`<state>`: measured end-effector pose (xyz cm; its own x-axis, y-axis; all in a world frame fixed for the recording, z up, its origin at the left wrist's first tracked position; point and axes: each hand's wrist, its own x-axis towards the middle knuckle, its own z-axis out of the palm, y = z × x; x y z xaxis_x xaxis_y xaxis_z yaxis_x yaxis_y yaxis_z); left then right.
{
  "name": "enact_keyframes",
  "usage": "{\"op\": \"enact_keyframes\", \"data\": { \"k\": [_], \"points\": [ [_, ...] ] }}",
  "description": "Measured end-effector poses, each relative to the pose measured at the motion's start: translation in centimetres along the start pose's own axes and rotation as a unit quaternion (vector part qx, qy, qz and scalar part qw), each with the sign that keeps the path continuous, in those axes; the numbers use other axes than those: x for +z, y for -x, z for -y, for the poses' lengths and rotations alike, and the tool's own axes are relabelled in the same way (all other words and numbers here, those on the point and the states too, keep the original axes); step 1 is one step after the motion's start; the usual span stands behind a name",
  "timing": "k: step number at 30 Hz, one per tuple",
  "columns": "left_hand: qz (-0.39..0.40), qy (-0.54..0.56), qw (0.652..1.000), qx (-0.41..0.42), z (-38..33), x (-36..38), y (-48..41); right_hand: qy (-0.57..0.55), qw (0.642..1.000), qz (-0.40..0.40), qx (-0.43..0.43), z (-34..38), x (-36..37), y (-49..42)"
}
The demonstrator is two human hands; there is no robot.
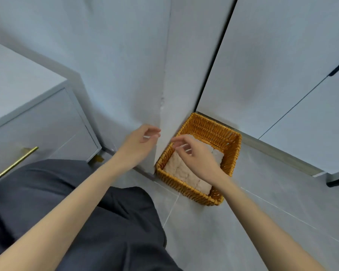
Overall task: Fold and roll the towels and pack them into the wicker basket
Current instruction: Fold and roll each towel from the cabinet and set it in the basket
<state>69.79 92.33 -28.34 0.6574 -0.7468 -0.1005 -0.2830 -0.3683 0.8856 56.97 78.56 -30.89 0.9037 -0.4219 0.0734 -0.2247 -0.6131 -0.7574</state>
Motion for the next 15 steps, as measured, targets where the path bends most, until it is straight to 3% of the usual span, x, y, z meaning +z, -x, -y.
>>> {"op": "enact_keyframes", "data": {
  "k": [10, 15],
  "points": [
    [-0.171, 0.018, 0.985, 0.022, -3.1, -12.7, 4.9, 0.089, 0.983, 0.027, -0.157, 13.9, 0.3, -4.5],
    [-0.244, -0.003, 0.969, 0.023, -3.0, -19.4, 8.2, 0.081, 0.974, 0.04, -0.207, 19.5, 1.9, -7.4]
  ]
}}
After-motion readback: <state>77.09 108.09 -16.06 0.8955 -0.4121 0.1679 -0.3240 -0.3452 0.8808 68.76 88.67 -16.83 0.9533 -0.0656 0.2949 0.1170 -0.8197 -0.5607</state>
